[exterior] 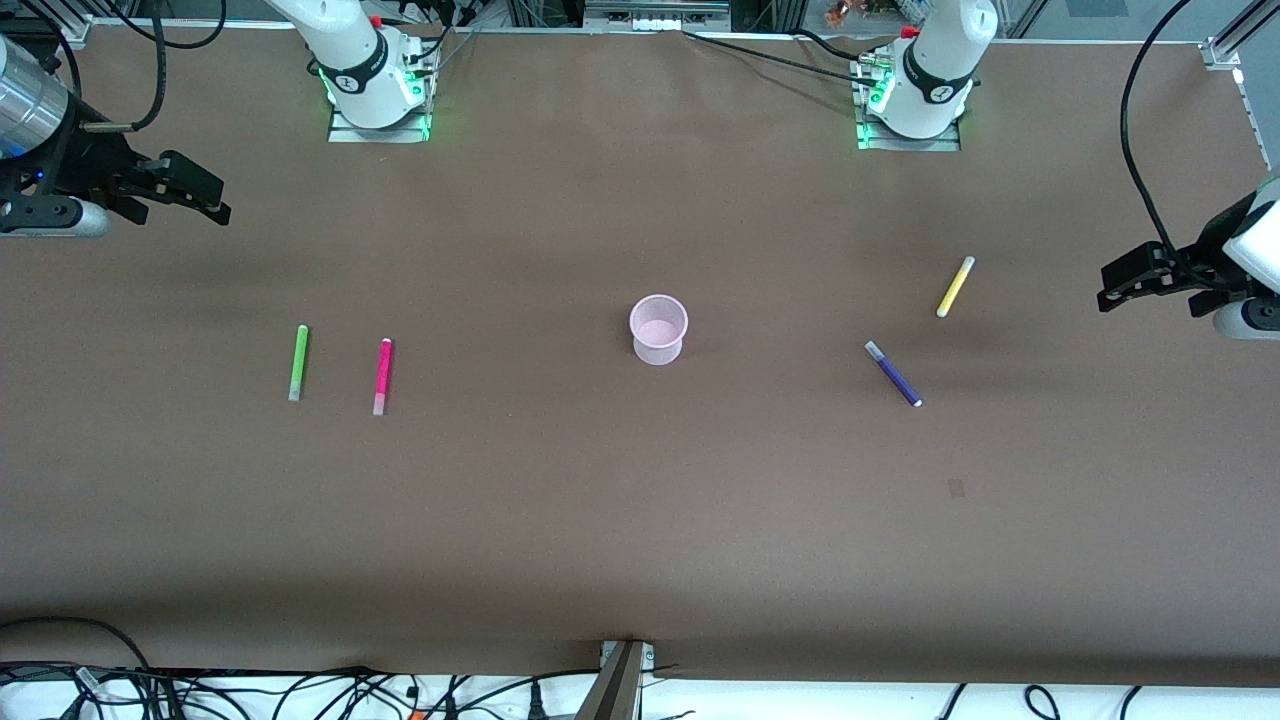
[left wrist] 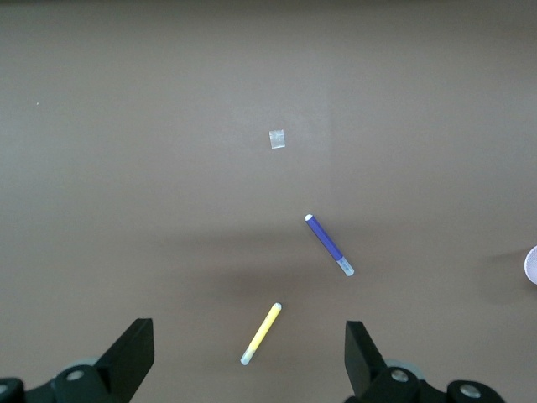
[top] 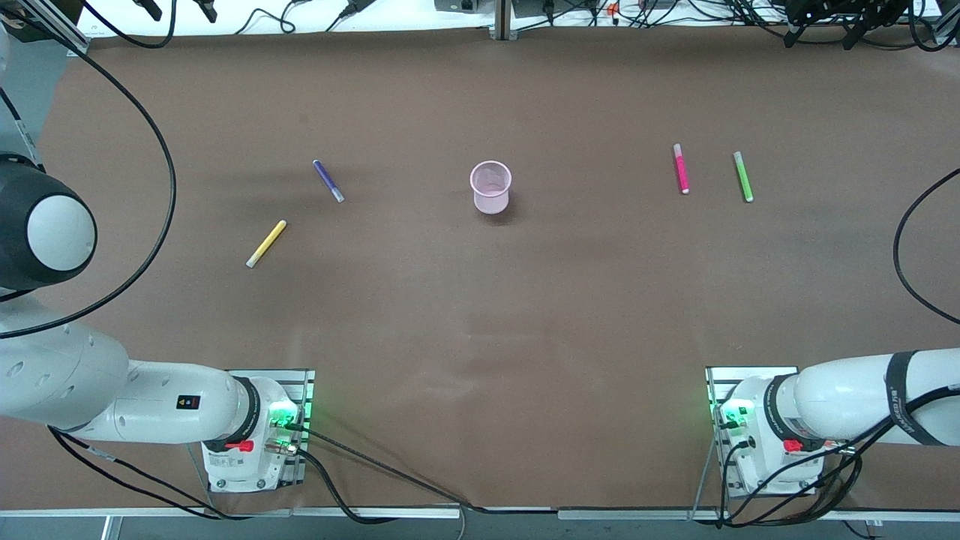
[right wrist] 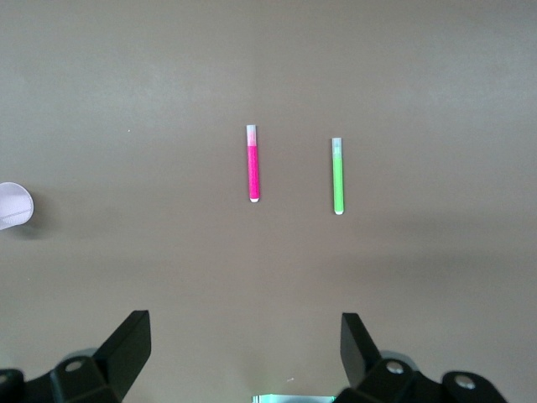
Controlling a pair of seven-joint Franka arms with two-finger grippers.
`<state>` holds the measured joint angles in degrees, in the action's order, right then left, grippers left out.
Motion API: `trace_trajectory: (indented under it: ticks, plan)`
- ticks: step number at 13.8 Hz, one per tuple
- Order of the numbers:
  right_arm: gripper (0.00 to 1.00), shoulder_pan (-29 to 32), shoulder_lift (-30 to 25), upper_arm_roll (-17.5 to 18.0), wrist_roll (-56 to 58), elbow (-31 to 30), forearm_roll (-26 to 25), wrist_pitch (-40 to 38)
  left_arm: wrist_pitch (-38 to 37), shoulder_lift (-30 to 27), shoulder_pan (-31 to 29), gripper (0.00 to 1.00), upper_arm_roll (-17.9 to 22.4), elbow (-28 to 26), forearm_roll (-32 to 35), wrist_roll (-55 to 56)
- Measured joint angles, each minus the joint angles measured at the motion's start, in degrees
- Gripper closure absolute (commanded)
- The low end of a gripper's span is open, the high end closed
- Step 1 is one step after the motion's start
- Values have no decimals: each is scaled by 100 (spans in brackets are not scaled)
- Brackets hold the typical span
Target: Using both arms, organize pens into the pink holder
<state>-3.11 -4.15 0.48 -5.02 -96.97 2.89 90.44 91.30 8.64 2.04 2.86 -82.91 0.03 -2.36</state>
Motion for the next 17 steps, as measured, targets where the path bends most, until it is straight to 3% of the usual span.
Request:
trace_trajectory:
  ticks: [10, 17]
  plan:
    - [0, 0, 0, 5, 0, -1, 0, 10, -111, 14, 28, 0, -9, -21, -1, 50]
    - [0, 0, 0, 6, 0, -2, 0, 21, -155, 475, -75, 0, 12, -142, -11, 1303]
